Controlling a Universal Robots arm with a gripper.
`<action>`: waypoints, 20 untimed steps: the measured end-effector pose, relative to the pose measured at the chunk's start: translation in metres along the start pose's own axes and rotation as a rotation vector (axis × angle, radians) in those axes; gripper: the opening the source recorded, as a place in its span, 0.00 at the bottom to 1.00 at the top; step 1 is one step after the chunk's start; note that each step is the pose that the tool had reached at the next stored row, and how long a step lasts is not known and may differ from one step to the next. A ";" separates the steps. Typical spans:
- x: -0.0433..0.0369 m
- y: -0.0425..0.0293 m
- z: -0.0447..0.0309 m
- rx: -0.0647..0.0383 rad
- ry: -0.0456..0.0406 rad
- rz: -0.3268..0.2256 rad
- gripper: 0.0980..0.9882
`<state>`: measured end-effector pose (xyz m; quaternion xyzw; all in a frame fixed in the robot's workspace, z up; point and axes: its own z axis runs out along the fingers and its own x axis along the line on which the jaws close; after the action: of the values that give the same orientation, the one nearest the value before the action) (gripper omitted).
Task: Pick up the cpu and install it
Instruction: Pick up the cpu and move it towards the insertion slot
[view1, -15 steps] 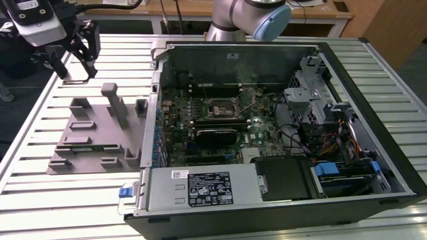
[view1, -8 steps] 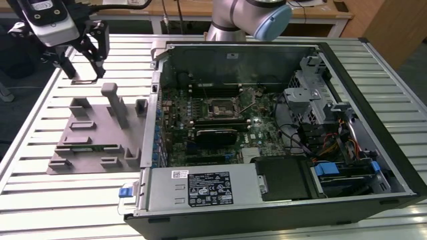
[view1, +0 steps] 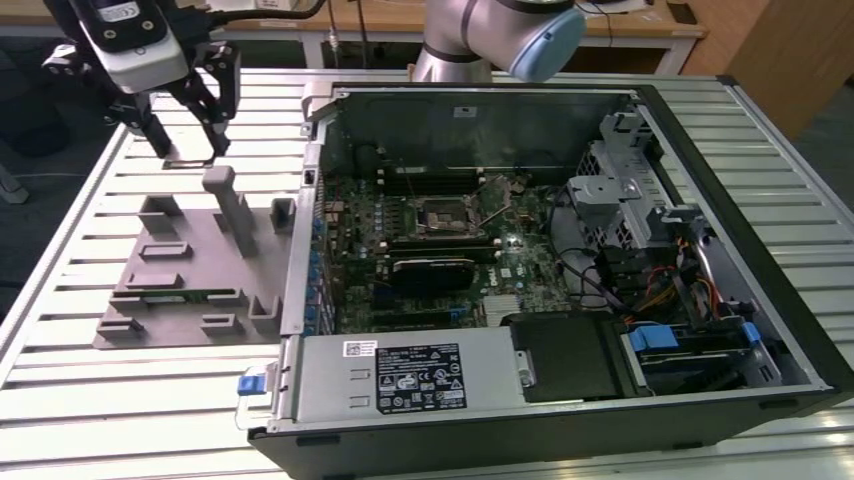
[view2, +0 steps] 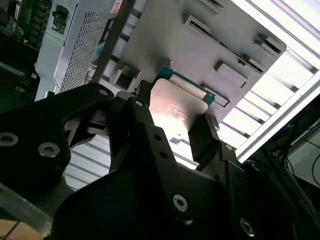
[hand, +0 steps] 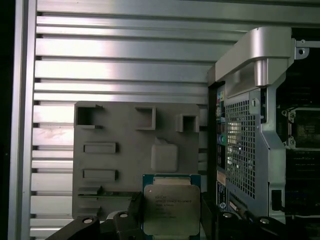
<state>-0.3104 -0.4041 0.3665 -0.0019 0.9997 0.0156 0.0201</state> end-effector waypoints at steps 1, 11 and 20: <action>-0.0024 0.0000 0.0001 0.000 0.0006 0.000 0.50; -0.0275 -0.0005 0.0011 0.000 0.0069 0.000 0.50; -0.0513 -0.0011 0.0020 0.000 0.0118 0.000 0.50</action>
<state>-0.2591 -0.4050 0.3665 -0.0018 0.9998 0.0156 0.0142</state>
